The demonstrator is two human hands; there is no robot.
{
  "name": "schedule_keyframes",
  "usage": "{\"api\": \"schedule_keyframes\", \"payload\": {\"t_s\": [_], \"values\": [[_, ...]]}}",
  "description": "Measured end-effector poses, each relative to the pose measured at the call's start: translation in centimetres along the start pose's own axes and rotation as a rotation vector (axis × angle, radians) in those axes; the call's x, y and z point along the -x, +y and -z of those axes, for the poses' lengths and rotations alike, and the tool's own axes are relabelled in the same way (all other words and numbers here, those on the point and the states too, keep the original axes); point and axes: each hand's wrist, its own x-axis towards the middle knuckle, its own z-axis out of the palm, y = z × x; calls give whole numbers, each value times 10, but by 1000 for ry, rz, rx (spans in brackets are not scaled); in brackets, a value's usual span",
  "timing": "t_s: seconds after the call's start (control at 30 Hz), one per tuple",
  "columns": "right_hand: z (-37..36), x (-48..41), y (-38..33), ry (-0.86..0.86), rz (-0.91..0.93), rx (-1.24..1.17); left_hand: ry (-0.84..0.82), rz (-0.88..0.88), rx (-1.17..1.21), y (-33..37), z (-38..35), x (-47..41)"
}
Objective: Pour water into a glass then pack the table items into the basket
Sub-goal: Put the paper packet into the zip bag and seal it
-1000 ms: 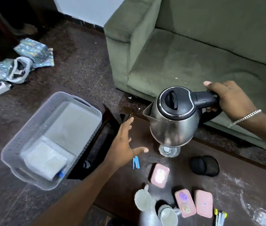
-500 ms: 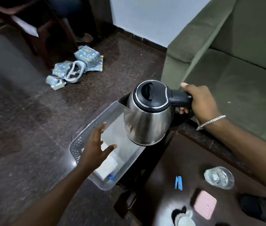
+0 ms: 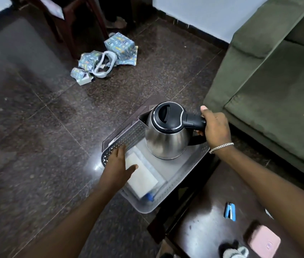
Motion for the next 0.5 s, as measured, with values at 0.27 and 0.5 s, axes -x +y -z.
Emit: {"api": "schedule_keyframes", "payload": {"t_s": [0.27,0.5], "values": [[-10,-1,7,14,31,1,-18,30,-275,5,-3,-5],[-10,4,6,25,80,41,-76,108,-336,3,6,-13]]}}
